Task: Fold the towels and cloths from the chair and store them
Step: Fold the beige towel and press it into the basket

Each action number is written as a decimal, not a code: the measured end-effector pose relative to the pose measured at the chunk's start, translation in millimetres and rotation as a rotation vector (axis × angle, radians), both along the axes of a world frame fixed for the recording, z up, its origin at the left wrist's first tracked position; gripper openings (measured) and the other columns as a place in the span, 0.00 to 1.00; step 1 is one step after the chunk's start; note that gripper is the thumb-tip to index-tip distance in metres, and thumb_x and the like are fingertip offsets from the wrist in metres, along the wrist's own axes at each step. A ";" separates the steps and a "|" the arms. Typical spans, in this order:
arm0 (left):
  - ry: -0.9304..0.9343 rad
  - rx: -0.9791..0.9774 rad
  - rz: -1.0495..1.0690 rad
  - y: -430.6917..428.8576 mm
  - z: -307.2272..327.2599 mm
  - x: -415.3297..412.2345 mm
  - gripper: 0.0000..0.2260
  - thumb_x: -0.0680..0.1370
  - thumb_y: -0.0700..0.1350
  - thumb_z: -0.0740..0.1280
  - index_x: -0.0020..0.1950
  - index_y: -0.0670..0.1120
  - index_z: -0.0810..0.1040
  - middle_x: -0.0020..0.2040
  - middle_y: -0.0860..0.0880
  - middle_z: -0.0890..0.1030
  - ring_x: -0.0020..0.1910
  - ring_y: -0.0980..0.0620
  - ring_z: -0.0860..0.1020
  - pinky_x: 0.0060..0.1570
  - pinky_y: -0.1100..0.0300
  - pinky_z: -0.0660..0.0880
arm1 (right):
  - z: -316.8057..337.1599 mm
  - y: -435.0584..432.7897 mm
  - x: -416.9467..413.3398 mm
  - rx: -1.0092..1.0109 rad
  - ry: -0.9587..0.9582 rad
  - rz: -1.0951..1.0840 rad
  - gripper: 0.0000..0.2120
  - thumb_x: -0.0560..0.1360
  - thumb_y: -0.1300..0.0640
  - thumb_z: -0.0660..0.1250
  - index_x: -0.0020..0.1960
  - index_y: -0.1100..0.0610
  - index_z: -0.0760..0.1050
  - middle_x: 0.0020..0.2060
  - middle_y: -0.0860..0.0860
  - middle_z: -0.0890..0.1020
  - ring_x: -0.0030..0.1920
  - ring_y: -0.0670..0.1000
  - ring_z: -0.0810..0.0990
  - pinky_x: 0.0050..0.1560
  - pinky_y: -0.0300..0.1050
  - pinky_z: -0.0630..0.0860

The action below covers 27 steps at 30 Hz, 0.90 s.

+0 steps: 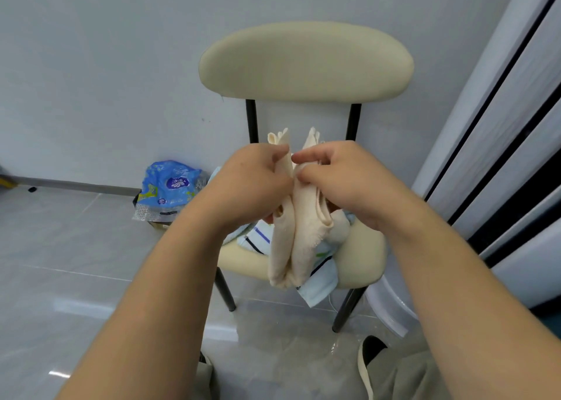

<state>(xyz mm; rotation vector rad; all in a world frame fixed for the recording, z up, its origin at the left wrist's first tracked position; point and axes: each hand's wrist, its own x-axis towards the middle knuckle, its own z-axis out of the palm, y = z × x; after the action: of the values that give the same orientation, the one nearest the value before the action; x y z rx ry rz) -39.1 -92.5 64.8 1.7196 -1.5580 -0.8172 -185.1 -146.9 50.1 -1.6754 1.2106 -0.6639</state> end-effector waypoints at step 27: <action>-0.166 0.002 -0.303 3.8 3.3 23.9 0.43 0.62 0.44 0.67 0.77 0.60 0.60 0.58 0.60 0.81 0.54 0.58 0.80 0.51 0.58 0.79 | -27.3 -15.1 -1.8 -0.480 0.259 0.033 0.36 0.64 0.29 0.69 0.71 0.35 0.67 0.50 0.36 0.76 0.52 0.43 0.77 0.55 0.47 0.77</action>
<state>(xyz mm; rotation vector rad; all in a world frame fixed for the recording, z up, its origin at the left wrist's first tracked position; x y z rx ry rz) -15.3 -88.6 68.1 1.6082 -1.9635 -0.8379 -186.9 -162.0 22.7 -2.2314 1.2651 -0.7779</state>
